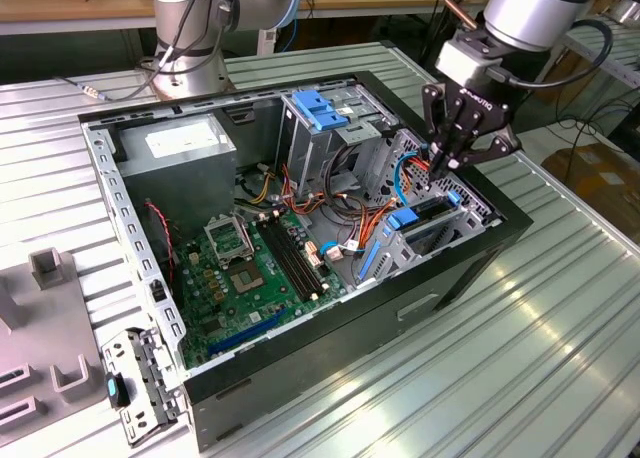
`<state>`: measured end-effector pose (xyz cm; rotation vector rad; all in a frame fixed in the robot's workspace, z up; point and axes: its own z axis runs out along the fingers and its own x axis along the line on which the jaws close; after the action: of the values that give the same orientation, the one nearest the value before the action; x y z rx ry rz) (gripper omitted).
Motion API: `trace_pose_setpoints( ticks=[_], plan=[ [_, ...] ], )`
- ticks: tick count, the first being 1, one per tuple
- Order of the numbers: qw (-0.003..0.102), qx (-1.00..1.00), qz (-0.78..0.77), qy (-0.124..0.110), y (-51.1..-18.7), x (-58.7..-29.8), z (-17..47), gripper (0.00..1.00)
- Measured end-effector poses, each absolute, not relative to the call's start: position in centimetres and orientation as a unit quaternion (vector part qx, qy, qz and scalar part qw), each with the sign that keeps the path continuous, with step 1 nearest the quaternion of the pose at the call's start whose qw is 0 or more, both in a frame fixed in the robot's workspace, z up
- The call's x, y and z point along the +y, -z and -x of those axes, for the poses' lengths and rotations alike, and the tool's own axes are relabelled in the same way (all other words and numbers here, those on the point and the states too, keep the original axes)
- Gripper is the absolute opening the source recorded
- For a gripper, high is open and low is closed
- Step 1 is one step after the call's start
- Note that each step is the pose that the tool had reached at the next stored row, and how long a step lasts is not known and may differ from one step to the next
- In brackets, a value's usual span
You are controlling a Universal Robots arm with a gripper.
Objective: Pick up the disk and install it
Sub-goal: 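Insert the first disk wire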
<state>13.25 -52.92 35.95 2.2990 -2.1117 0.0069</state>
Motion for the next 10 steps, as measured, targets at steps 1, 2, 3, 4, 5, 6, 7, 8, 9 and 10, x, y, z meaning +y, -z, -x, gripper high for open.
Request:
trace_pose_setpoints(
  ticks=[1, 2, 3, 4, 5, 6, 7, 8, 9, 10],
  plan=[
    [0.01, -0.676, -0.736, -0.002, -35.95, -53.0, -13.24, 0.16],
    [0.01, -0.676, -0.736, -0.002, -35.94, -53.06, -13.23, 0.16],
    [0.01, -0.677, -0.736, -0.002, -35.94, -53.08, -13.18, 0.16],
    [0.01, -0.676, -0.736, -0.002, -35.94, -53.09, -13.16, 0.16],
    [0.01, -0.676, -0.736, -0.002, -35.94, -53.09, -13.12, 0.16],
    [0.01, -0.678, -0.735, -0.002, -35.92, -53.1, -12.98, 0.16],
    [0.01, -0.678, -0.735, -0.002, -35.93, -53.3, -12.94, 0.16],
    [0.01, -0.678, -0.735, -0.002, -35.91, -53.5, -12.92, 0.16],
    [0.01, -0.678, -0.735, -0.002, -35.91, -53.71, -12.92, 0.16],
    [0.01, -0.678, -0.735, -0.002, -35.9, -53.87, -12.9, 0.16]
  ],
)
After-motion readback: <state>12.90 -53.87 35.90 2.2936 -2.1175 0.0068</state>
